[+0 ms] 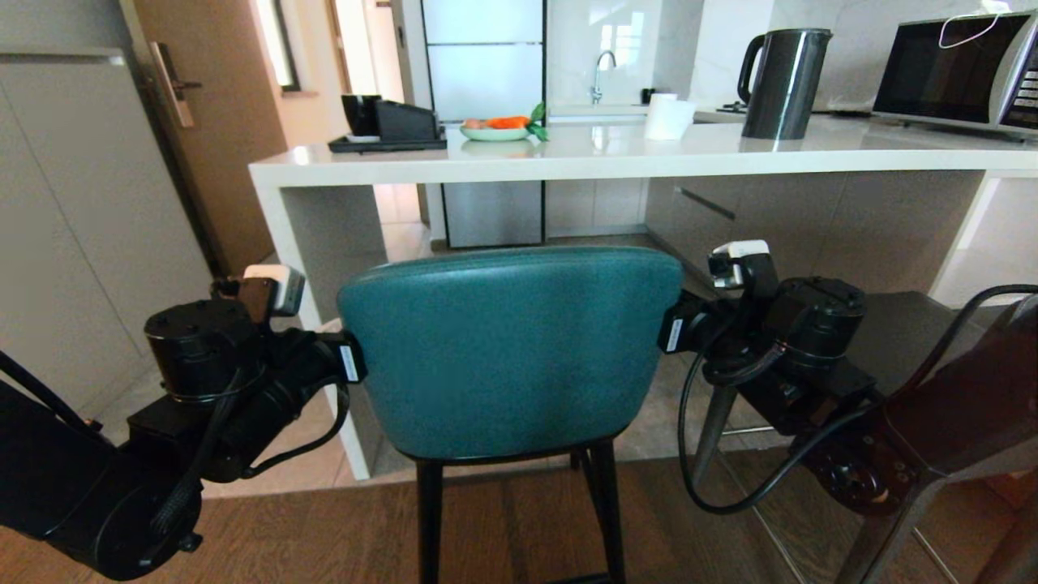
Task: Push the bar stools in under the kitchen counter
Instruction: Push the blue chair back under the dining table
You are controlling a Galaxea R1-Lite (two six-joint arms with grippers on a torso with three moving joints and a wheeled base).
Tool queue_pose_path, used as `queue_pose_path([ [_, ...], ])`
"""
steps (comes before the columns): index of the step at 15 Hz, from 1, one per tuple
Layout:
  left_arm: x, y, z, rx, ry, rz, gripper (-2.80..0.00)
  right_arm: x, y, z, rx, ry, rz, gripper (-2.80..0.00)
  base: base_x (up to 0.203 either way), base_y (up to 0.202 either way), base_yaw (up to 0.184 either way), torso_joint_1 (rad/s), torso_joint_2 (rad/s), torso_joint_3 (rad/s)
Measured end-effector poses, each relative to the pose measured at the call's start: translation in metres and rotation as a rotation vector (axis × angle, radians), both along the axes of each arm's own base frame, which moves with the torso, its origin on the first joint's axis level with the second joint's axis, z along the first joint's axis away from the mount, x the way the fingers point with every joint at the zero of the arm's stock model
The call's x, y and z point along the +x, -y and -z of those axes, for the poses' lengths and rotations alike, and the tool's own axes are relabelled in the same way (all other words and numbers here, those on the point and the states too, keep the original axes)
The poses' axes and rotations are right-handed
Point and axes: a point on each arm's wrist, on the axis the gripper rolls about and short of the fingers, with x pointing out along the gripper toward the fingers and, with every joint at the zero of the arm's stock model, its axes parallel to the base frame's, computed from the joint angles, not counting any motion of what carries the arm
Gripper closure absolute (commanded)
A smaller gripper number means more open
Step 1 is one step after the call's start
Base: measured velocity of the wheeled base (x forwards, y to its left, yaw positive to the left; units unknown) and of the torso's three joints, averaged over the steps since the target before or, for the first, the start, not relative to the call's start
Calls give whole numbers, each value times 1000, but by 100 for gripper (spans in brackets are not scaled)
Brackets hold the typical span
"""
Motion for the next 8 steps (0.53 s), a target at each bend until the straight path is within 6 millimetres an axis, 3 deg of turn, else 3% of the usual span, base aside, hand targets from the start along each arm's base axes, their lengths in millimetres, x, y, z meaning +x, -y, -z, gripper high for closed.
queue_pose_path([
  [8, 14, -6, 5, 5, -11, -28, 0, 9, -6, 1, -7, 11, -2, 0, 0, 0, 0, 0, 0, 0],
])
